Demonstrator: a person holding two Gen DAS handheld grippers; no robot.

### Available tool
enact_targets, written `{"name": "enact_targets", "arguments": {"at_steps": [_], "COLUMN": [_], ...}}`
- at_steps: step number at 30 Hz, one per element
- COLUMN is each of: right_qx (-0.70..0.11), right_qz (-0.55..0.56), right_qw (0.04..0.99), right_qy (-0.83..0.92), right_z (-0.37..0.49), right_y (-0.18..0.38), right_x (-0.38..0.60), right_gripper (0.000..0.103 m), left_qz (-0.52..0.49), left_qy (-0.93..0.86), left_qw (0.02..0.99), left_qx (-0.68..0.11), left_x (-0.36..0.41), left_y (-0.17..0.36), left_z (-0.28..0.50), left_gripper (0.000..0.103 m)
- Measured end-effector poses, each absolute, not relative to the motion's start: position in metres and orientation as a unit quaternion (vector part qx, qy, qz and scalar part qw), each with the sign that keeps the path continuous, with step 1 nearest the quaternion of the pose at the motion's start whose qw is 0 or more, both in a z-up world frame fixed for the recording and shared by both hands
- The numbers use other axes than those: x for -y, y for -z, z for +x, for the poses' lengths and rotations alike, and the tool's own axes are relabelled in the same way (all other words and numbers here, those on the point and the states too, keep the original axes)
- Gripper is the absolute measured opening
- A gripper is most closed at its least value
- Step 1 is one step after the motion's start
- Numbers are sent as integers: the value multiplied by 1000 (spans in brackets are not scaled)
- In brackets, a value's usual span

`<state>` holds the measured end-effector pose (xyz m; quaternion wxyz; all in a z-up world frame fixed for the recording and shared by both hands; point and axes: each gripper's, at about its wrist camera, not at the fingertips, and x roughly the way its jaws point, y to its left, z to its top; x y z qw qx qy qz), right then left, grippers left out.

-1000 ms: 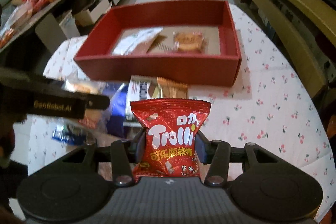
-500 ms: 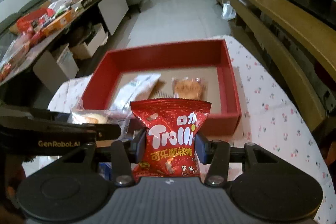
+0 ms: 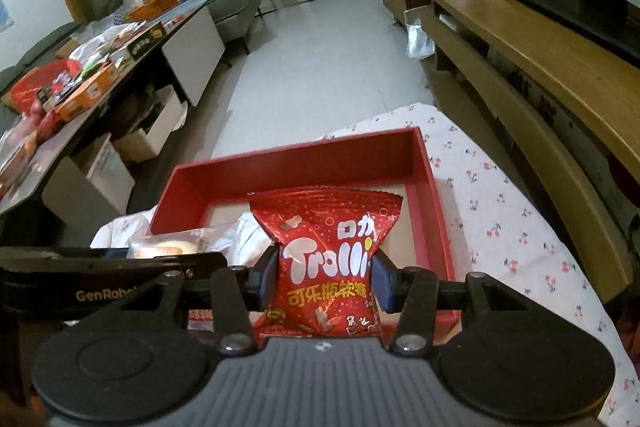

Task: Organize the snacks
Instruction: 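Carry the bun and the Trolli bag over the red tray with both grippers, then lower the bun into the tray and open the left gripper while the right releases the Trolli bag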

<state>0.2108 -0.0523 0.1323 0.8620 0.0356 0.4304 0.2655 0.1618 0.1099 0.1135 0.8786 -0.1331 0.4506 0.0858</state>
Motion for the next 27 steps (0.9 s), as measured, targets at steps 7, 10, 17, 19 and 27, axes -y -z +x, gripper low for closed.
{"name": "enact_targets", "arguments": {"at_steps": [7, 10, 17, 19, 27], "right_qx": [-436, -445, -462, -467, -470], "right_qz": [36, 34, 21, 16, 10], "right_qw": [862, 859, 853, 851, 851], "right_qy": [-254, -252, -241, -239, -232], "right_z": [234, 242, 254, 256, 263], "right_y": [-120, -112, -90, -85, -78], "right_x": [39, 35, 25, 23, 21], "right_gripper": [48, 48, 48, 48, 48], "left_qz": [-143, -143, -140, -141, -136], "left_qy": [-100, -107, -121, -124, -127], "left_qw": [873, 869, 857, 853, 852], "left_qx": [-456, -462, -482, -487, -489], "left_x": [-121, -124, -127, -127, -126], "left_y": [-101, -93, -71, -66, -63], "left_z": [183, 190, 199, 200, 198], "left_gripper": [68, 68, 68, 68, 69]}}
